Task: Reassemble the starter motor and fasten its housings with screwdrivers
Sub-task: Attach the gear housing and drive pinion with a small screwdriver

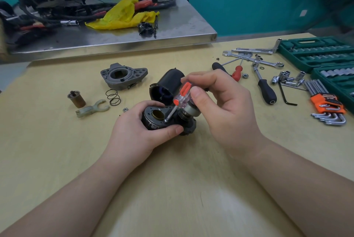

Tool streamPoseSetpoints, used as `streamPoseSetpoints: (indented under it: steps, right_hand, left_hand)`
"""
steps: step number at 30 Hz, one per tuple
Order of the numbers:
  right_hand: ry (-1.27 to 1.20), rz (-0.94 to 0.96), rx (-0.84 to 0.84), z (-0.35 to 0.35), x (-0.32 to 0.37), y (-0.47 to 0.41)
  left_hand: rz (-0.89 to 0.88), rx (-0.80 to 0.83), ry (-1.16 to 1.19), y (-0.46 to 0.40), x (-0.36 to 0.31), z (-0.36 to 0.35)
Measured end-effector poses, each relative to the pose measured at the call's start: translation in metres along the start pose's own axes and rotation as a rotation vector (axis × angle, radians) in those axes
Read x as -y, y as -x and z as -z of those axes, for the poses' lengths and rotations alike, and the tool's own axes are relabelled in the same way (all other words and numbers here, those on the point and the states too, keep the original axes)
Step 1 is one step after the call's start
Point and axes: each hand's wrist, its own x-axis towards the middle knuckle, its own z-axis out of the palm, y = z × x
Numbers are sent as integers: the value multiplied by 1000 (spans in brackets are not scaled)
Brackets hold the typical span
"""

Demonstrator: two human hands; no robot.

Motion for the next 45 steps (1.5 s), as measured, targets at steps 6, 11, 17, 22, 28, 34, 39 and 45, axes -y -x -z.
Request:
streamPoseSetpoints:
  steps: [6,11,17,22,28,34,39,45]
  right_hand:
    - [46,25,-8,-2,4,-3]
    - [-18,20,-8,0,2,0]
    - [-1,-1,-20,-2,1,-2]
    - [44,45,-19,-4,2,-2]
    - [0,13,-16,-1,-3,1]
    - [35,32,-25,-4,0,-2]
    - [-19,10,-16,0,-1,0]
    - [11,-6,-16,-2,1,-1]
  left_hand:
    - [5,2,-12,0,1,1]
    - [3,-2,-8,0,1,0]
    - [4,-3,-3,0,2,0]
    - [-12,4,-11,0,1,1]
    - [-4,4,11,-1,1,0]
    - [1,8,-1,-1,2,0]
    - [0,4,8,-1,2,0]
    - [-5,-2,-8,-1,3,0]
